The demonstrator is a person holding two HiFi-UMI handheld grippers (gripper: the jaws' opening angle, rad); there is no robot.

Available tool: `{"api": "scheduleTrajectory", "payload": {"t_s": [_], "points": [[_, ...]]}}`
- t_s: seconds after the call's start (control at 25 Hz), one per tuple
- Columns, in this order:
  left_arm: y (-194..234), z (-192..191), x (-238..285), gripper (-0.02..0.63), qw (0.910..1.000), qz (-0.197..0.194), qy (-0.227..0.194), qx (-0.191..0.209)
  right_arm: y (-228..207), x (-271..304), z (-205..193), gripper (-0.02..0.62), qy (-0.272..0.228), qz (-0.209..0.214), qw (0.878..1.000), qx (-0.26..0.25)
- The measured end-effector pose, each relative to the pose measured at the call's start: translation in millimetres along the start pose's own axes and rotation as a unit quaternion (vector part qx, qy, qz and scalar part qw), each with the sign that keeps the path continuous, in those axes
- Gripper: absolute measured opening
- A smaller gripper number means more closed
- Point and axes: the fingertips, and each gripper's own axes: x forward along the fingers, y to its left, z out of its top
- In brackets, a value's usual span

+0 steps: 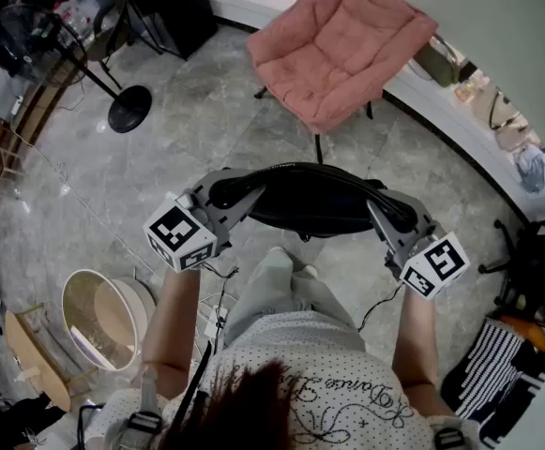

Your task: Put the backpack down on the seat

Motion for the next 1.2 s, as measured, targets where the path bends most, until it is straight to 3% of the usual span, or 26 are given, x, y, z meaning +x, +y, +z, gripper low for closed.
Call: {"api": "scheduleTrajectory", "payload": {"t_s": [0.36, 0.76, 1.0, 1.2], "points": [[-38.0, 2.4, 29.5, 0.020, 0.9998, 0.018, -0.010, 0.006, -17.0, -44.2, -6.5, 0.052, 0.000, -0.006, 1.000, -0.010], [-47.6, 12.3, 47.0, 0.020, 0.9991, 0.038, -0.011, 0.016, -35.6, -58.0, 1.1, 0.055, -0.007, -0.007, 1.000, -0.015], [-34.6, 18.7, 54.9, 0.020, 0.9991, 0.039, -0.009, 0.013, -47.7, -50.6, 10.3, 0.057, -0.006, -0.011, 1.000, -0.015], [2.4, 19.9, 68.2, 0.020, 0.9995, 0.029, -0.010, 0.013, -68.6, -23.9, 14.1, 0.057, -0.002, -0.024, 1.000, -0.008]]}}
